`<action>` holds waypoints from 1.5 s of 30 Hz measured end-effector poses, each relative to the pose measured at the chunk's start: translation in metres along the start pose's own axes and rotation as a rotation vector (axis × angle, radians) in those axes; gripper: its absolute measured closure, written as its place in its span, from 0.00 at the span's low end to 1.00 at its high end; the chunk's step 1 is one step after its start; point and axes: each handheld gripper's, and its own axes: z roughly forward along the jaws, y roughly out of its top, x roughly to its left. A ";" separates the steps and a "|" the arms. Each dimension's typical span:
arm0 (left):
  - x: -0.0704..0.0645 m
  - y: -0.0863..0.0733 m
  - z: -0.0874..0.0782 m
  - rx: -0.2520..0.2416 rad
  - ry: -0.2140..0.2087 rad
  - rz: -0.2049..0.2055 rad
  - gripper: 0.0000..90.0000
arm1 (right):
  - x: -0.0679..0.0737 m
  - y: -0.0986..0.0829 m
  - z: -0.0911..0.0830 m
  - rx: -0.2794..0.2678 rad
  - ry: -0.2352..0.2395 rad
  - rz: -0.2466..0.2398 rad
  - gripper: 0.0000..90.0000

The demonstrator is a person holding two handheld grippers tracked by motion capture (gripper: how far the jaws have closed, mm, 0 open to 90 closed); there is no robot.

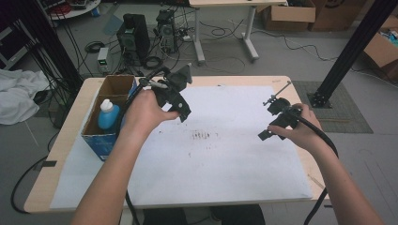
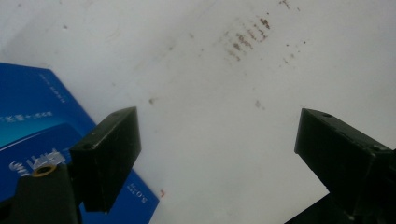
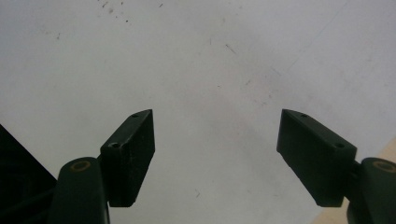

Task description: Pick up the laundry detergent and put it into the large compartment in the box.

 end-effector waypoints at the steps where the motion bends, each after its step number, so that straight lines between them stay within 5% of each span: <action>1: -0.001 0.001 0.002 0.003 -0.006 0.009 0.17 | 0.000 0.000 0.000 0.000 0.000 0.000 0.31; 18: -0.022 0.013 0.037 0.038 -0.041 0.064 0.17 | -0.001 -0.001 0.000 0.004 0.008 0.000 0.31; 45: -0.028 0.018 0.041 0.046 -0.042 0.081 0.17 | -0.001 -0.001 -0.001 0.011 0.005 0.002 0.31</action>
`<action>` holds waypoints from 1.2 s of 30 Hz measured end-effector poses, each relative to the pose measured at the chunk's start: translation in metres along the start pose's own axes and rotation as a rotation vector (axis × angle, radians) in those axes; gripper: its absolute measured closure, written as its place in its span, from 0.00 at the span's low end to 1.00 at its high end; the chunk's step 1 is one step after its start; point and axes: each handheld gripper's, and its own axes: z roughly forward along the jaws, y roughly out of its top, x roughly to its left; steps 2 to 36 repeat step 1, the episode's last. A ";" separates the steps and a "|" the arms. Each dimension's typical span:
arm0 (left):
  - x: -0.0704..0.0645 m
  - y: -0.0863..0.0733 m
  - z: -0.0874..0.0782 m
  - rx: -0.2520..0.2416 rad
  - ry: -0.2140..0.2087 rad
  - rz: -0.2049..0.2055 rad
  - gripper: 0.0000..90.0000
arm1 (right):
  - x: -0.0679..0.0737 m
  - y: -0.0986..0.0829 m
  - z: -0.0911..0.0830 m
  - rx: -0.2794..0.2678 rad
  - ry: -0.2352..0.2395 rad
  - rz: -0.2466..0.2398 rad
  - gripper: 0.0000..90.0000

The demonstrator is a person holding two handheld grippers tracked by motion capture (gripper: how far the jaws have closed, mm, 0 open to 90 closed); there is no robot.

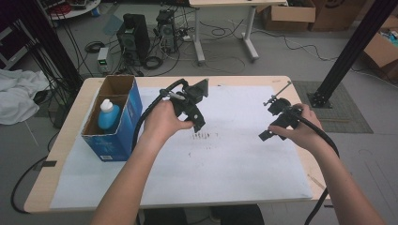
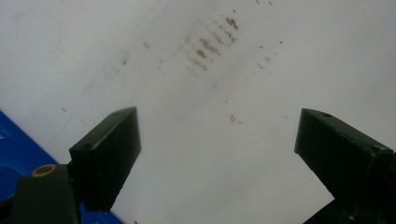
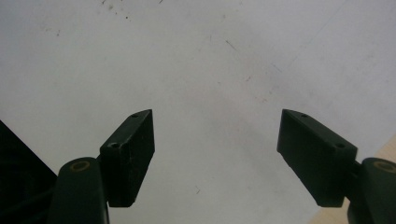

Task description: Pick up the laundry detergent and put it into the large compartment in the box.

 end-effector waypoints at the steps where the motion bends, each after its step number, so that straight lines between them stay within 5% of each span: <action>1: 0.000 0.000 0.000 0.000 0.001 -0.001 0.17 | 0.000 0.000 0.000 -0.001 0.000 0.001 0.31; 36: 0.000 0.000 0.000 0.000 0.001 -0.001 0.17 | 0.000 0.000 0.000 -0.001 0.000 0.001 0.31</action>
